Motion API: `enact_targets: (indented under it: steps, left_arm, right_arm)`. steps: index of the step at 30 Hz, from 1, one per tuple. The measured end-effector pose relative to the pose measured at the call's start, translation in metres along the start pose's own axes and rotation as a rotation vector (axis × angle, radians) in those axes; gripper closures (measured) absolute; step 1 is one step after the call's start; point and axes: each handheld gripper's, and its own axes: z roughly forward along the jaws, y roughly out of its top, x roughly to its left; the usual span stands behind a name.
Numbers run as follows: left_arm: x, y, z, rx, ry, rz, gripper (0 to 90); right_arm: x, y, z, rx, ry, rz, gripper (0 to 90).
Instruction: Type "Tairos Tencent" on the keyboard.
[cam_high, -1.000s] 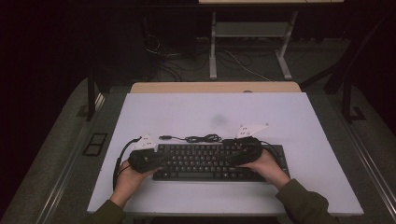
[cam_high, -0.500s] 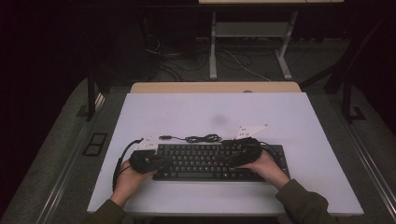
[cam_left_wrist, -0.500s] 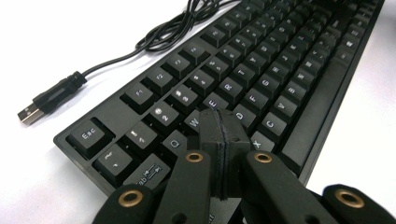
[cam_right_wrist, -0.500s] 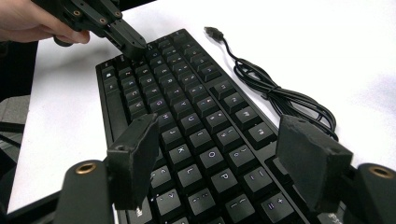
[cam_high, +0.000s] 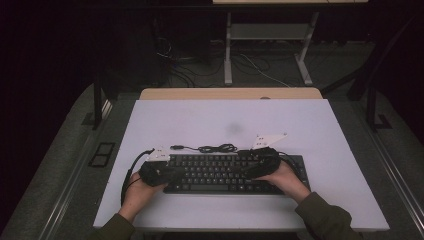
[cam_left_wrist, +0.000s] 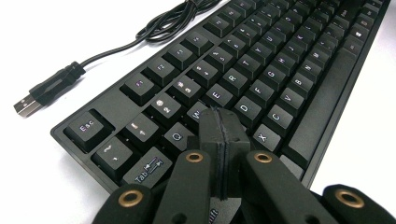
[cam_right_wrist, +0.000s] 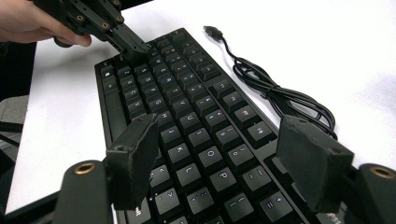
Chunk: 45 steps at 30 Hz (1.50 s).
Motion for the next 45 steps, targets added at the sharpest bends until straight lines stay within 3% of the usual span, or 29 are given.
enact_targets:
  steps: [11, 30, 36, 41, 45]
  left_arm:
    - [0.001, -0.0011, 0.0015, 0.018, 0.004, 0.001, 89.0]
    - [-0.0007, 0.0028, -0.004, -0.024, -0.004, -0.008, 88.8]
    - [-0.0026, 0.0044, -0.0055, -0.039, 0.001, -0.005, 77.1]
    - [-0.0035, 0.0054, -0.0054, -0.056, 0.013, -0.01, 58.2]
    - [-0.006, 0.0066, -0.0039, -0.064, 0.005, -0.003, 48.1]
  right_arm:
    - [-0.0004, 0.0001, -0.0004, -0.002, -0.004, -0.001, 29.0]
    - [-0.0016, 0.0009, -0.0016, -0.006, -0.006, 0.002, 29.1]
    - [-0.0013, 0.0015, -0.001, -0.006, -0.008, 0.006, 29.8]
    - [-0.0004, 0.0036, -0.0007, -0.004, -0.013, 0.006, 33.0]
    - [-0.0008, 0.0059, -0.0002, -0.003, -0.011, 0.005, 36.6]
